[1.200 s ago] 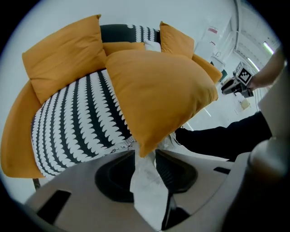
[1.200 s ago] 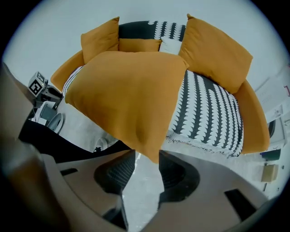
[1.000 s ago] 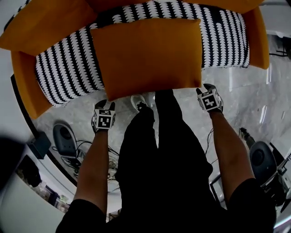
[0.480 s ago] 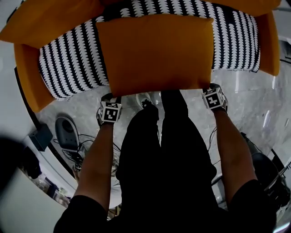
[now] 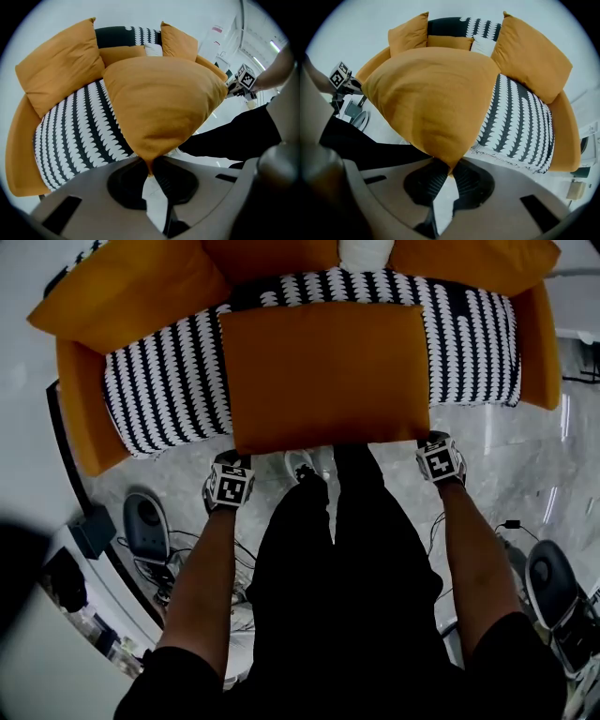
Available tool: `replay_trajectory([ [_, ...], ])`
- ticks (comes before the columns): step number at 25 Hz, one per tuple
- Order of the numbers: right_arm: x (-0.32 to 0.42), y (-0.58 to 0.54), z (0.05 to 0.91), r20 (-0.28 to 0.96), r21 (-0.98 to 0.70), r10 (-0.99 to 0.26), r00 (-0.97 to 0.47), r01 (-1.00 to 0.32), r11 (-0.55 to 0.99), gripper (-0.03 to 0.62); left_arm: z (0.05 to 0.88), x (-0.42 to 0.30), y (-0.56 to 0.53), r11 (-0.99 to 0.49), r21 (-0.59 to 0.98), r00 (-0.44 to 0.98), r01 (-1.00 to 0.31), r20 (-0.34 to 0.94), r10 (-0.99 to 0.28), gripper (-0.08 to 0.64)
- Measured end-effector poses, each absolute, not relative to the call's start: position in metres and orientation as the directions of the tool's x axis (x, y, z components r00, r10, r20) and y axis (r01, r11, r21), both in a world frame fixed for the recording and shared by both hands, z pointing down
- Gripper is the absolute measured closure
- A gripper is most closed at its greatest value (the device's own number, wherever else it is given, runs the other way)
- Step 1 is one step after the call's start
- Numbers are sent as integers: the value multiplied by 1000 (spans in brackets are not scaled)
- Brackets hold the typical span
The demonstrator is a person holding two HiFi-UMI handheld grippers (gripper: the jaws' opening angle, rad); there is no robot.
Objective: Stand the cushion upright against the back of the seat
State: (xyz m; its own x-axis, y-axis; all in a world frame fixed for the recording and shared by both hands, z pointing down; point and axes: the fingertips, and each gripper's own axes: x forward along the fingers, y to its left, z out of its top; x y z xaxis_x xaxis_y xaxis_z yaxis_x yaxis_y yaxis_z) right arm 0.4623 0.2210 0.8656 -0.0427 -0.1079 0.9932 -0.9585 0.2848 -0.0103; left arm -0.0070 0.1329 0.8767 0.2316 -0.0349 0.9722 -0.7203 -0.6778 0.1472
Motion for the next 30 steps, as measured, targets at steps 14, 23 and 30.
replay_trajectory([
  [14,481,154,752,950,-54,-278,-140,-954,295,538,778,8,78,-591,162,278,-791,954,-110,517],
  [23,495,100,699,907,-90,-360,-220,-934,345,538,720,28,29,-500,154,306,-852,923,-236,522],
  [30,510,55,670,861,-117,-431,-268,-931,345,538,682,42,-15,-410,146,297,-900,895,-332,522],
])
